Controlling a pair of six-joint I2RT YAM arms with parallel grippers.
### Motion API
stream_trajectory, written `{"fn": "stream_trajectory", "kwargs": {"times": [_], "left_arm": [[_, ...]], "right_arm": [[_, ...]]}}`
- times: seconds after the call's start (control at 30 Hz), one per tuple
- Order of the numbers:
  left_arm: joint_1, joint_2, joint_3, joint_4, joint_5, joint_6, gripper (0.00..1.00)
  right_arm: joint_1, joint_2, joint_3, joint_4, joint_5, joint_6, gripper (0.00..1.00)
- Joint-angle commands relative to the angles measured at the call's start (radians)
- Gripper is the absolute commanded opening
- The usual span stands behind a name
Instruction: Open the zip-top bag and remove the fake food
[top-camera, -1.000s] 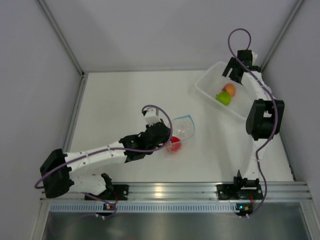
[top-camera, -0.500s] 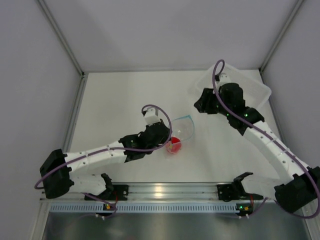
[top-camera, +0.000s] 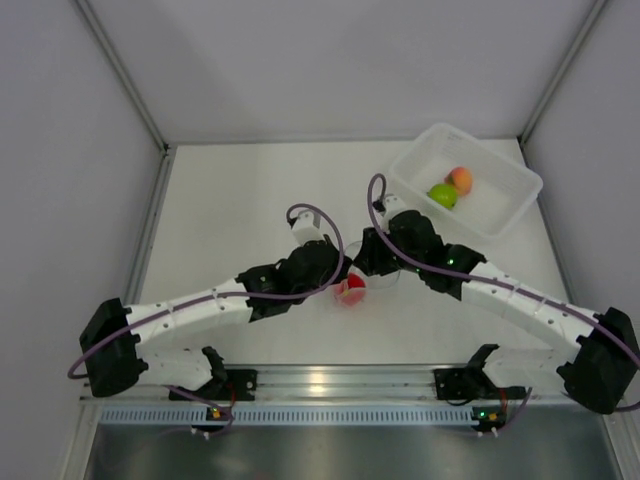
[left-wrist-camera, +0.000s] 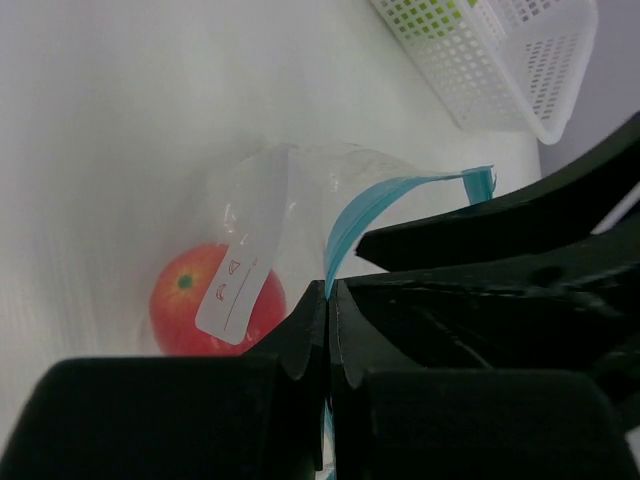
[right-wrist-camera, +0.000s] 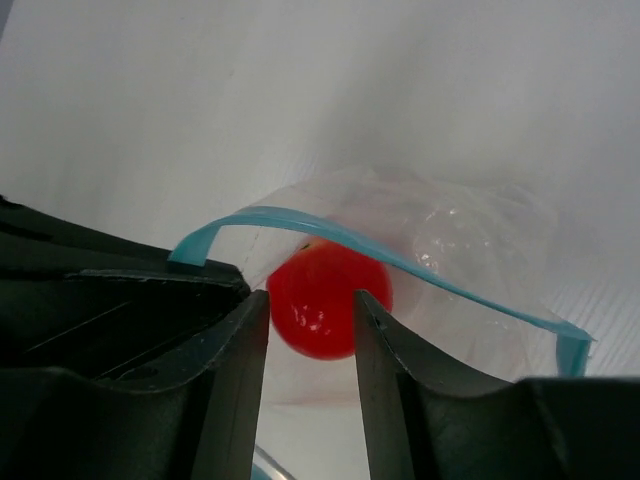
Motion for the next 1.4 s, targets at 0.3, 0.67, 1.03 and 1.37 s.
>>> {"fn": "stream_trajectory", "kwargs": {"times": [0.3, 0.67, 1.03, 1.37], "left_arm": [[0.035, 0.05, 0.114, 0.125, 0.443, 0.131, 0.0], [0.138, 0.277, 0.119, 0.179, 0.63, 0.111, 0.0], [0.135, 0.194, 0.047, 0.177, 0.472, 0.07, 0.0], [0.113, 0.212, 0.059, 0.18, 0.412, 0.039, 0.0]], "right_arm": [[0.038, -0.089, -0.125, -0.042, 0.332, 0.003, 0.41], [0.035, -0.19, -0.232, -0.064, 0.224, 0.014, 0.47], [0.057, -0.186, -0.276, -0.145, 0.171, 0.002, 0.51], [0.083, -0.134, -0.352, -0.026, 0.146, 0.062, 0.63]]}}
